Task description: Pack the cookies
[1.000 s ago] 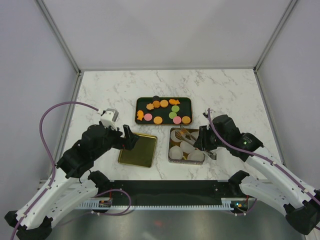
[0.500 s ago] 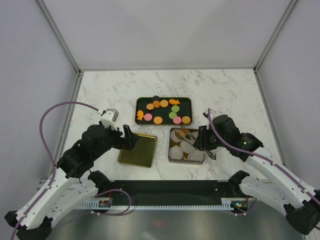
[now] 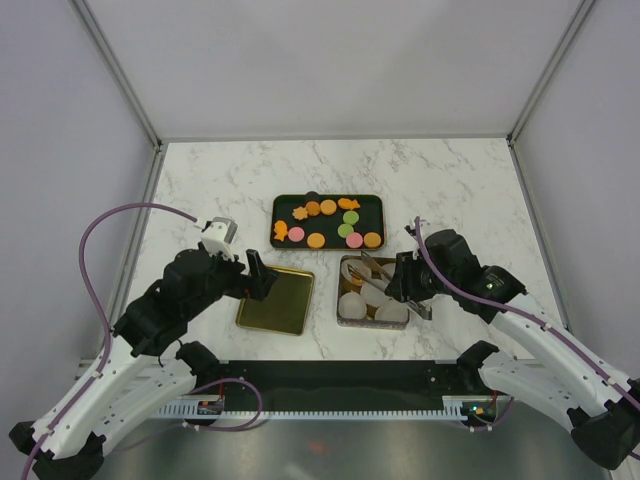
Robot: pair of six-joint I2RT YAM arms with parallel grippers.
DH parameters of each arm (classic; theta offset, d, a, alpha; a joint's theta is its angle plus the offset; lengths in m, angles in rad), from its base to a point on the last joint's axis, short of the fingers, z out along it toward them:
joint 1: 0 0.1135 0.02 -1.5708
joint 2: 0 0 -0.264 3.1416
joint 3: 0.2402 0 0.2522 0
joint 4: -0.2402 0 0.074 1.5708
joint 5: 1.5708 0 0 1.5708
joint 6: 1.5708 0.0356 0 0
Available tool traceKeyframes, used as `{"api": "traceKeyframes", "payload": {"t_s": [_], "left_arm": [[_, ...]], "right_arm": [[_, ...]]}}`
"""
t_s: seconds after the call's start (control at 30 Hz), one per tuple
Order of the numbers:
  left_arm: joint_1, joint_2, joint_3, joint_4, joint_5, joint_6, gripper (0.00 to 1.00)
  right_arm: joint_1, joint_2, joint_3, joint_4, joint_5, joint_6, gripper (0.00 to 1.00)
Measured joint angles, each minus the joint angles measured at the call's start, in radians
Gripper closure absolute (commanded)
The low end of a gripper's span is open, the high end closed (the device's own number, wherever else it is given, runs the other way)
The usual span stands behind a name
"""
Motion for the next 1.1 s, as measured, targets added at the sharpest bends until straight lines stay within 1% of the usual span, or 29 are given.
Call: {"api": "traceKeyframes", "payload": {"t_s": [0.2, 0.3, 0.43, 0.67, 0.77, 0.83, 1.0, 1.1], "left_arm": [[0.000, 0.000, 0.000, 0.000, 0.002, 0.000, 0.00], [-0.001, 0.002, 0.000, 0.000, 0.002, 0.000, 0.00], [-0.001, 0.009, 0.000, 0.000, 0.002, 0.000, 0.00], [-0.002, 0.037, 0.000, 0.002, -0.007, -0.001, 0.00], [0.000, 0.095, 0.002, 0.004, -0.024, 0.000, 0.00], [0.001, 0.159, 0.009, 0.007, -0.031, 0.001, 0.00], [0.015, 0.328, 0.046, 0.052, -0.027, 0.026, 0.00], [0.078, 0.370, 0.051, 0.086, 0.031, 0.037, 0.00]], "right_arm": [[0.000, 0.005, 0.006, -0.002, -0.010, 0.000, 0.52], [0.000, 0.057, 0.077, -0.015, -0.020, -0.005, 0.52], [-0.002, 0.192, 0.221, 0.017, -0.025, -0.025, 0.52], [-0.021, 0.511, 0.425, 0.084, -0.014, -0.064, 0.53], [-0.032, 0.599, 0.491, 0.074, 0.006, -0.079, 0.53], [-0.035, 0.636, 0.530, 0.070, 0.021, -0.087, 0.53], [-0.045, 0.668, 0.569, 0.065, 0.039, -0.095, 0.54], [-0.047, 0.681, 0.572, 0.060, 0.035, -0.103, 0.54]]}}
